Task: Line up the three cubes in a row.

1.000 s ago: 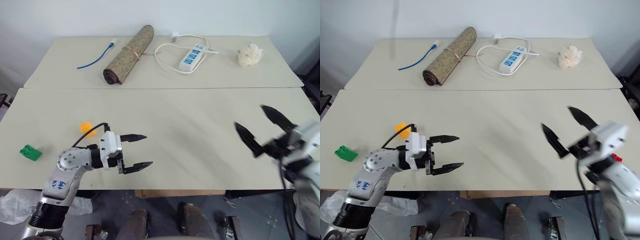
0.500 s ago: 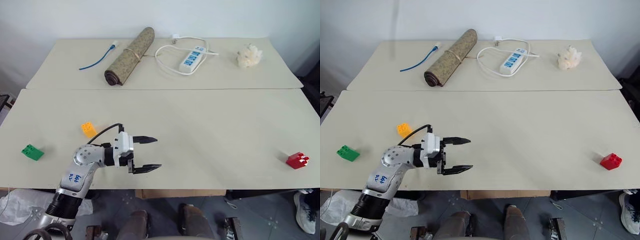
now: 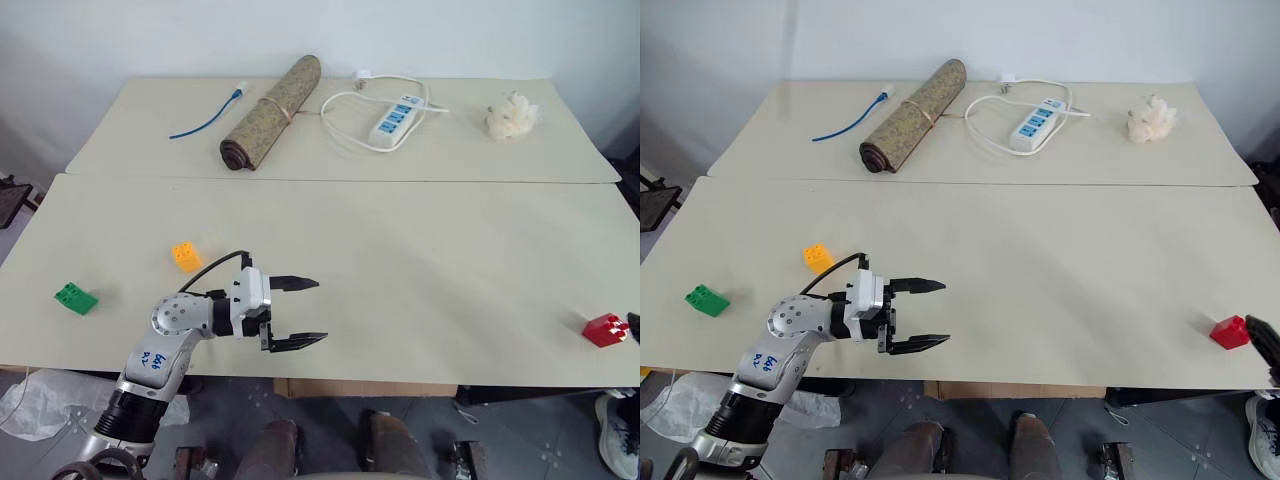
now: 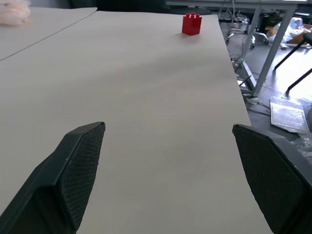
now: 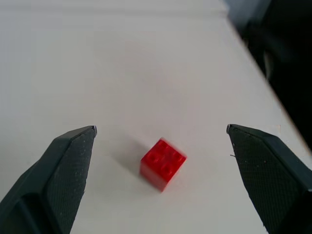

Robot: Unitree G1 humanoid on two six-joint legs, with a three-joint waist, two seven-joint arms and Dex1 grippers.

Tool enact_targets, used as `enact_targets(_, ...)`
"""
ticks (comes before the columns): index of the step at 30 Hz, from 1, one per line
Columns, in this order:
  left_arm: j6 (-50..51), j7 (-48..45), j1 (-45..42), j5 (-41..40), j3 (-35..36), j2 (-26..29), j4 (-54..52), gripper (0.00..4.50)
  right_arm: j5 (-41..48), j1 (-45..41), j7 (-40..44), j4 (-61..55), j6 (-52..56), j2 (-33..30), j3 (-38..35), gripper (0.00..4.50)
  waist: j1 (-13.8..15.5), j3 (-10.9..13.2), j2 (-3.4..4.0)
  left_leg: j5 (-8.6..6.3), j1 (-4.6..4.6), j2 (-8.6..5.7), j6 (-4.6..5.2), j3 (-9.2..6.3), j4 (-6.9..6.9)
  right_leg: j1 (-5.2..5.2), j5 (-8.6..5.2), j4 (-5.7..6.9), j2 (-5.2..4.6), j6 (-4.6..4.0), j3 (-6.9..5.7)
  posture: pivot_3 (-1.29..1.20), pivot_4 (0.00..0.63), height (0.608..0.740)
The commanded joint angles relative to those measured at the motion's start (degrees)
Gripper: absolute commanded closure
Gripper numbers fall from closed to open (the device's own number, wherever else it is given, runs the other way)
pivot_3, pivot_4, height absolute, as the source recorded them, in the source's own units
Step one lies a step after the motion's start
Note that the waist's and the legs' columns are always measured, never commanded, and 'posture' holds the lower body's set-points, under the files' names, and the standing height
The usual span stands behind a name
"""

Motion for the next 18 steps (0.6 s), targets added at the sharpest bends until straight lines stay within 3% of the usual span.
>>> enact_targets(1, -1.31, 0.41, -0.77, 0.89, -0.01, -0.6, -0.03, 0.05, -0.35, -4.44, -9.69, -2.32, 6.05, 0.03, 1.8, 0.0, -0.06, 0.0, 0.0, -0.02, -0.02, -0.04, 0.04, 0.04, 0.03, 0.0, 0.02, -0.03, -0.02, 0.03, 0.03, 0.0, 0.15, 0.74)
enact_targets(8, -1.75, 0.07, -1.59, 1.81, -0.27, -1.38, 0.94, 0.05, -5.74, -14.16, -21.76, -1.63, 12.05, 3.38, 9.02, 0.0, -0.25, 0.0, 0.0, -0.05, -0.05, -0.11, 0.1, 0.07, 0.06, 0.0, 0.05, -0.07, -0.01, 0.1, 0.03, 0.0, 0.15, 0.74)
enact_targets(18, -1.68, -0.19, -1.64, 2.18, 0.0, -0.93, 0.83, 0.05, -14.84, -23.14, -26.37, 2.23, 12.28, 9.76, 15.36, 0.0, -0.8, -0.01, 0.02, -0.04, -0.01, -0.12, 0.1, 0.15, 0.07, -0.01, 0.06, 0.0, 0.17, 0.11, 0.09, 0.0, 0.15, 0.74)
